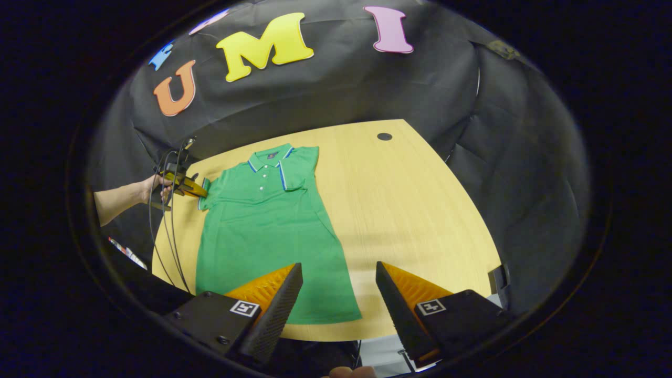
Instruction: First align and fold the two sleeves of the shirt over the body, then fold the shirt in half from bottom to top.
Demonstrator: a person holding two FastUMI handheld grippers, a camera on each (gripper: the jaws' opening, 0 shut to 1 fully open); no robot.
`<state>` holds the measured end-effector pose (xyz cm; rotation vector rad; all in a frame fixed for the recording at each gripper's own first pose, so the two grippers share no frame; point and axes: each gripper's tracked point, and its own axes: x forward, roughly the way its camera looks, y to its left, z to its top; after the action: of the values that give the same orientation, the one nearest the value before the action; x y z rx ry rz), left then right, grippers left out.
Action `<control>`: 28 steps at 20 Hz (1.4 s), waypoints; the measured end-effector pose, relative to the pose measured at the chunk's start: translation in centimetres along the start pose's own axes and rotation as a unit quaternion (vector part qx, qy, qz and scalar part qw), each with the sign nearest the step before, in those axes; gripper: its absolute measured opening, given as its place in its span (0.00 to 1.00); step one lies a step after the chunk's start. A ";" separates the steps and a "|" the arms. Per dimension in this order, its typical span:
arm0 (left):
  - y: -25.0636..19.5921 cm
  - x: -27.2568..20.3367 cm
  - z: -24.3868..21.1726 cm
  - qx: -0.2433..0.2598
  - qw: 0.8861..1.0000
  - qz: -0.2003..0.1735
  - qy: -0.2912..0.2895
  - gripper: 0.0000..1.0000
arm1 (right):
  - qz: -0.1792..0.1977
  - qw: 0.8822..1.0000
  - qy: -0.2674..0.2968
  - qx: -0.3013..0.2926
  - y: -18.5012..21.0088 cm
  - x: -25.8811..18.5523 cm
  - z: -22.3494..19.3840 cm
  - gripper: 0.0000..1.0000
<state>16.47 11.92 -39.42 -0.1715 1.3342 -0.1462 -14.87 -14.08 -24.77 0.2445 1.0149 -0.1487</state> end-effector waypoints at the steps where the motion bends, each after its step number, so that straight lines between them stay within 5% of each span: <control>1: -0.4 -0.4 0.2 0.000 1.000 -0.006 -0.006 0.05 | -0.001 1.000 -0.002 0.001 -0.1 -0.1 0.0 0.93; 12: -9.7 -4.2 2.8 0.118 0.991 -0.027 -0.062 0.04 | 0.010 1.000 -0.011 -0.006 -0.4 -0.8 -0.7 0.93; 17: -15.0 -2.7 2.0 0.130 0.989 -0.052 -0.052 0.04 | -0.003 1.000 -0.018 0.010 -2.4 -2.3 -1.7 0.90; 23: -18.9 -1.2 0.6 0.087 0.992 -0.082 -0.037 0.09 | -0.009 0.999 -0.027 0.020 -3.8 -2.9 -1.7 0.93; 24: -19.0 -1.2 0.4 0.083 0.993 -0.081 -0.037 0.25 | -0.007 1.000 -0.025 0.016 -3.7 -2.8 -1.7 0.90; 25: -18.9 -1.5 0.4 0.079 0.993 -0.080 -0.039 0.25 | -0.004 1.000 -0.024 0.012 -3.6 -2.6 -1.8 0.90; 27: -18.4 -2.3 0.4 0.062 0.994 -0.077 -0.046 0.70 | 0.004 1.000 -0.024 0.000 -3.0 -2.3 -1.4 0.92; 28: -17.9 -2.9 0.3 0.052 0.995 -0.073 -0.051 0.82 | 0.008 1.000 -0.023 -0.010 -2.6 -2.1 -1.2 0.93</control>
<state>15.98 -4.97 -32.93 -0.1862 1.2081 -0.3268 -17.56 -16.26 -23.89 0.2308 0.9671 -0.1295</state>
